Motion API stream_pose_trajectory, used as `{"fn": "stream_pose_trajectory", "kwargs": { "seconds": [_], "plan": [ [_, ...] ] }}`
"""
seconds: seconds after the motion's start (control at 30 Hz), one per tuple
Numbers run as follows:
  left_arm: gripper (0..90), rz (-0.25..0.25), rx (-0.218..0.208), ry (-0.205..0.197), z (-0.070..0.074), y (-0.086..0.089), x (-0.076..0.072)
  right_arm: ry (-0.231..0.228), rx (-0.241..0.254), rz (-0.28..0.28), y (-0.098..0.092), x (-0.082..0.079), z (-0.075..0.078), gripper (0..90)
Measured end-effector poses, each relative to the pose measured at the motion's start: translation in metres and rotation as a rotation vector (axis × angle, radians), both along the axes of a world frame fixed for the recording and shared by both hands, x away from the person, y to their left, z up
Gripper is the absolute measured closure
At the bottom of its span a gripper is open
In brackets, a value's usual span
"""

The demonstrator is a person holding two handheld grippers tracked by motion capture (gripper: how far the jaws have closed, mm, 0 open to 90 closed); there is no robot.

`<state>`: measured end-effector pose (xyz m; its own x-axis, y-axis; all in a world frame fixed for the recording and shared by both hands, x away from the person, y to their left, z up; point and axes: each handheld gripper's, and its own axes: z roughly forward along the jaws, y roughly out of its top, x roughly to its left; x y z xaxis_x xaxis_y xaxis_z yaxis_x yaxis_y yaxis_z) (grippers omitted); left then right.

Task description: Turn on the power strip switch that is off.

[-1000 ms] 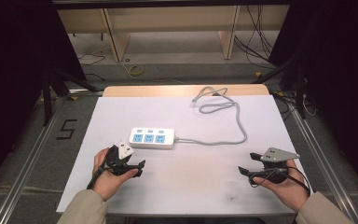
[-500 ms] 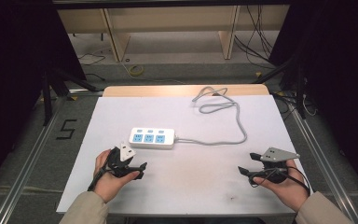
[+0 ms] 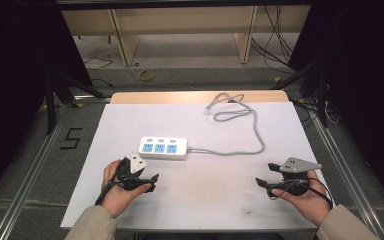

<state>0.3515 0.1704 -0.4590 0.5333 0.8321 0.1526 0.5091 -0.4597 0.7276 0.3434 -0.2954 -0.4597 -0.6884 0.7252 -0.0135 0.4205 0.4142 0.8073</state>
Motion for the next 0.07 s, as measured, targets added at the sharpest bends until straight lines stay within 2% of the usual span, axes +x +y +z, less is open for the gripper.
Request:
{"fn": "stream_pose_trajectory", "kwargs": {
  "seconds": [0.07],
  "plan": [
    [20.6, -0.002, -0.002, 0.0, 0.0004, -0.0009, -0.0003, 0.0, 0.0, 0.001, 0.0, 0.0001, 0.0001, 29.3]
  ]
}}
